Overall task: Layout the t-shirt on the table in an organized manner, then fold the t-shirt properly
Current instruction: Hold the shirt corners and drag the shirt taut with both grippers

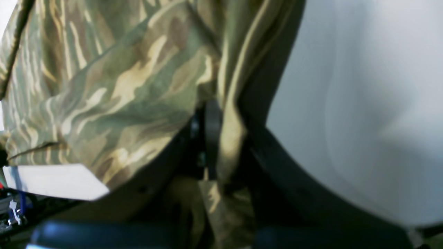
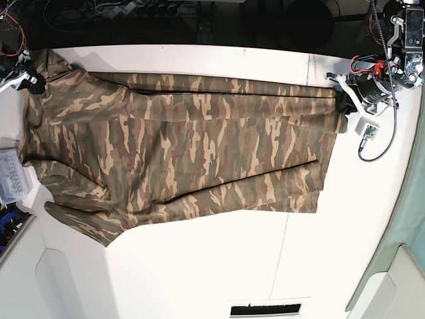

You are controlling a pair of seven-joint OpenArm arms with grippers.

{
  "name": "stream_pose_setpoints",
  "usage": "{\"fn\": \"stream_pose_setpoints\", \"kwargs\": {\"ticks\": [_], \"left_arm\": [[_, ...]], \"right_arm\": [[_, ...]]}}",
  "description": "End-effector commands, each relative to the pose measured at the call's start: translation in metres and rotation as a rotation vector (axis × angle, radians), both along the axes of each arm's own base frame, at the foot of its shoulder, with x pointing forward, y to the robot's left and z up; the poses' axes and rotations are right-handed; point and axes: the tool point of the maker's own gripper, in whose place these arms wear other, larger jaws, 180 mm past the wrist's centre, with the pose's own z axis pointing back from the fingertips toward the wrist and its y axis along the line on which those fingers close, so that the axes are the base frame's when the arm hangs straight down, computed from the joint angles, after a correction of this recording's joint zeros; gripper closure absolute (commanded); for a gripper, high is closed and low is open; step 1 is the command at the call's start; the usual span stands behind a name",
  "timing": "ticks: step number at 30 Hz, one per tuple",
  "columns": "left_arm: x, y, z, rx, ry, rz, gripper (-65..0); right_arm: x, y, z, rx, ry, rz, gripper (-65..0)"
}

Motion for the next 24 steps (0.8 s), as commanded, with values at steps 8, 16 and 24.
{"fn": "stream_pose_setpoints", "kwargs": {"ticks": [8, 16, 24], "left_arm": [[0.012, 0.004, 0.017, 0.026, -0.038, -0.011, -21.8], [0.041, -0.007, 0.072, 0.076, -0.186, -0.094, -22.9], [0.091, -0.003, 0.113, 0.047, -0.339, -0.041, -22.9]], "right_arm": [[0.017, -0.021, 0.025, -0.050, -0.084, -0.024, -26.8], [0.046, -0.054, 0.097, -0.196, -0.300, -0.071, -26.7], [0.102, -0.064, 0.139, -0.276, -0.455, -0.108, -26.8]]}}
